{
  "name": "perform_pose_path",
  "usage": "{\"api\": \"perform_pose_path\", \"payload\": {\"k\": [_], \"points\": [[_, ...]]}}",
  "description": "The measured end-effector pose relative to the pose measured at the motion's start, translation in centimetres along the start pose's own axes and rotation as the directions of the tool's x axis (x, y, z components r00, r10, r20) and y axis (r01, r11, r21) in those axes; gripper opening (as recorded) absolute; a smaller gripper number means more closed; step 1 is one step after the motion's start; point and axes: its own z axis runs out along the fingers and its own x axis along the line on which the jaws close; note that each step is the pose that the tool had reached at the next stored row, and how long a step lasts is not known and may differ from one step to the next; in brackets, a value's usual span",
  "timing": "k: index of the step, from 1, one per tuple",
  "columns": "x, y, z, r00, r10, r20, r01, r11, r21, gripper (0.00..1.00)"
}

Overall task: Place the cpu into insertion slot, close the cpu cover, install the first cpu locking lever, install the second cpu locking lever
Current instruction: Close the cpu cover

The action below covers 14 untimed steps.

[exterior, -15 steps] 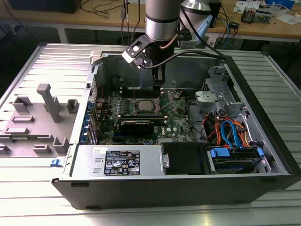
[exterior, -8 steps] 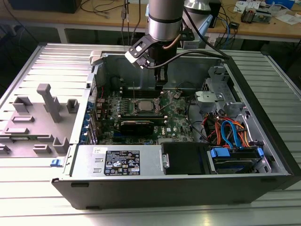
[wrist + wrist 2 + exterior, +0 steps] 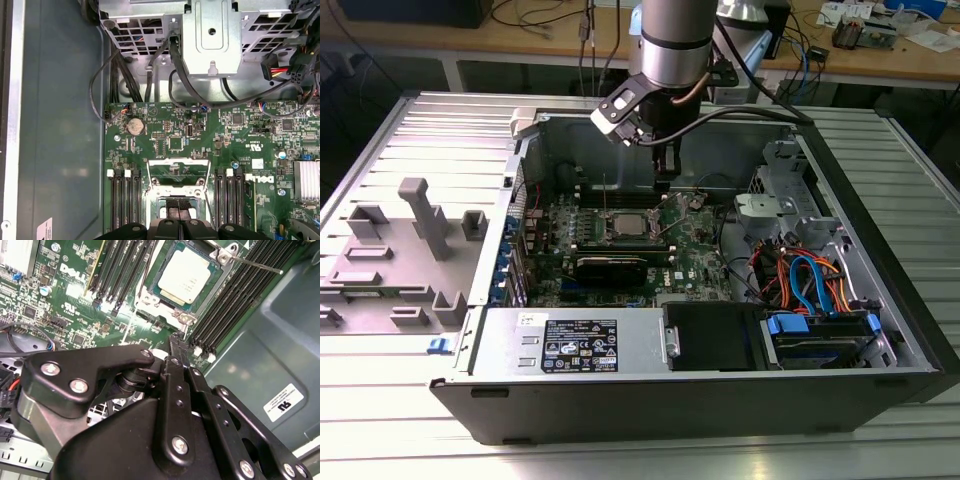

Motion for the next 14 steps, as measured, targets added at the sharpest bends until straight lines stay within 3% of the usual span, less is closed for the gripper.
{"api": "perform_pose_path", "payload": {"k": [14], "points": [[0.0,0.41,0.01,1.0,0.0,0.0001,0.0,1.0,0.0,0.11]]}}
